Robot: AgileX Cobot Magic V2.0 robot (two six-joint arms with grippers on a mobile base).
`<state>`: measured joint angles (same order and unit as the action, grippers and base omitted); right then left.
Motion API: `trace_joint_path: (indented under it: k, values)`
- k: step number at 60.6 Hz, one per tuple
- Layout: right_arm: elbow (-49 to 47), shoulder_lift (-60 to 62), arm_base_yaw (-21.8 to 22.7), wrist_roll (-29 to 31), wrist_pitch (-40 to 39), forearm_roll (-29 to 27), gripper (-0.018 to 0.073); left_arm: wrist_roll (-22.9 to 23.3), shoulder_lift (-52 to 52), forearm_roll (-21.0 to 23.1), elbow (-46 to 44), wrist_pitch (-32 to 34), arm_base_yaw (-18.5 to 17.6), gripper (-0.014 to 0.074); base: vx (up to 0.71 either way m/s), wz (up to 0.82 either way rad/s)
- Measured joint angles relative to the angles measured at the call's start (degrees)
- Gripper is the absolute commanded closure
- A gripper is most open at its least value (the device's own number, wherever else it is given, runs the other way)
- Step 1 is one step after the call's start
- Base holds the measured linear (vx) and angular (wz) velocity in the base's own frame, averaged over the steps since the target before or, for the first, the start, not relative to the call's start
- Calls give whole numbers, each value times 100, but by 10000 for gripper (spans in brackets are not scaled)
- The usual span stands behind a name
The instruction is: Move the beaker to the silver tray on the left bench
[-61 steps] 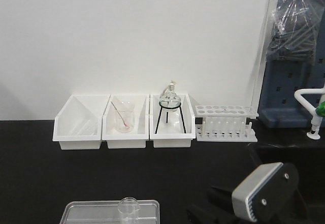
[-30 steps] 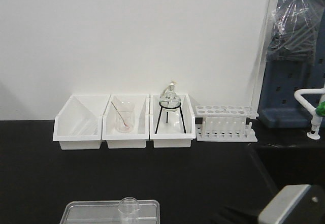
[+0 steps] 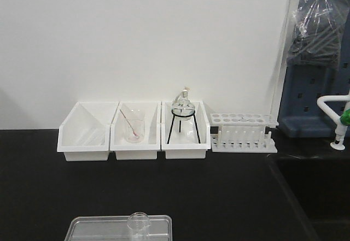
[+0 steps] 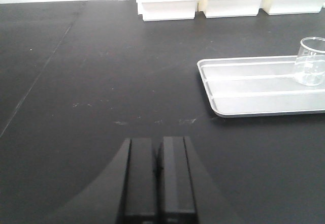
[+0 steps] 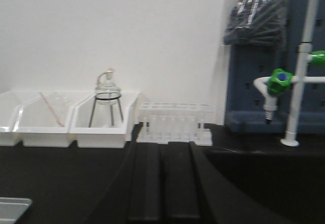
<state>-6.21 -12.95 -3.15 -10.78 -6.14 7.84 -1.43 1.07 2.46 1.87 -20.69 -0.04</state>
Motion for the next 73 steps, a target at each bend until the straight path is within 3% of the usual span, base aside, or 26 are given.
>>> trace_joint_path:
  k: [10, 25, 73]
  values:
    - [756, 1166, 348, 520, 503, -462, 575, 0, 0, 0, 0, 0, 0, 595, 0, 0]
    - [799, 1359, 382, 537, 1630, -304, 574, 0, 0, 0, 0, 0, 0, 595, 0, 0]
    - [799, 1359, 382, 550, 1720, -280, 573, 0, 0, 0, 0, 0, 0, 595, 0, 0]
